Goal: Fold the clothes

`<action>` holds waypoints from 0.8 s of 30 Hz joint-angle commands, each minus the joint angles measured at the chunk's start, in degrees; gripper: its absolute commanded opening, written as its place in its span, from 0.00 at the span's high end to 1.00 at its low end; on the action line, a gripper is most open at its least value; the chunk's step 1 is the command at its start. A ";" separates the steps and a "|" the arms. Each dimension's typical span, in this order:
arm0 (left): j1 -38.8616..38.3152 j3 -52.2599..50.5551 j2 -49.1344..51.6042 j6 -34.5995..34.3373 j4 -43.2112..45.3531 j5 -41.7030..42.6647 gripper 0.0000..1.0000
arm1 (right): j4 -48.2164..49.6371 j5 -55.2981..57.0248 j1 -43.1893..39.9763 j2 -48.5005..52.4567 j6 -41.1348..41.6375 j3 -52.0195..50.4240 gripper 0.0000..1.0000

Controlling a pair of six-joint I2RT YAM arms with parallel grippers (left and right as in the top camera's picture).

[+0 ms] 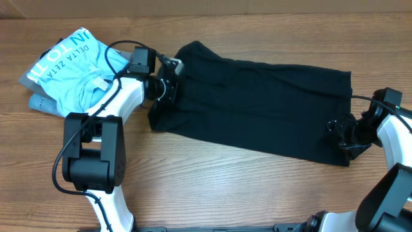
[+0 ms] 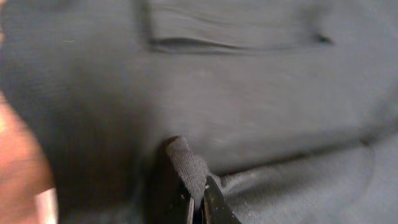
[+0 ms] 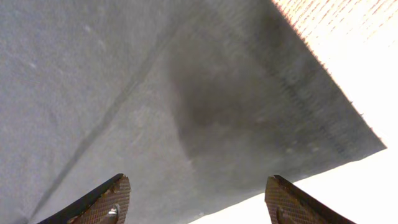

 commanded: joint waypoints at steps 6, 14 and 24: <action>0.37 0.92 -1.53 -13.55 3.19 -18.18 0.69 | -0.11 0.37 0.31 -1.05 -0.39 0.59 0.27; 0.20 1.27 -4.46 -11.72 -0.04 -11.96 0.55 | -0.15 1.68 0.31 -1.05 -0.37 0.59 0.26; 0.22 1.27 -12.98 -11.63 -0.37 -12.17 0.39 | 4.66 4.63 0.31 -0.66 1.33 -2.75 0.30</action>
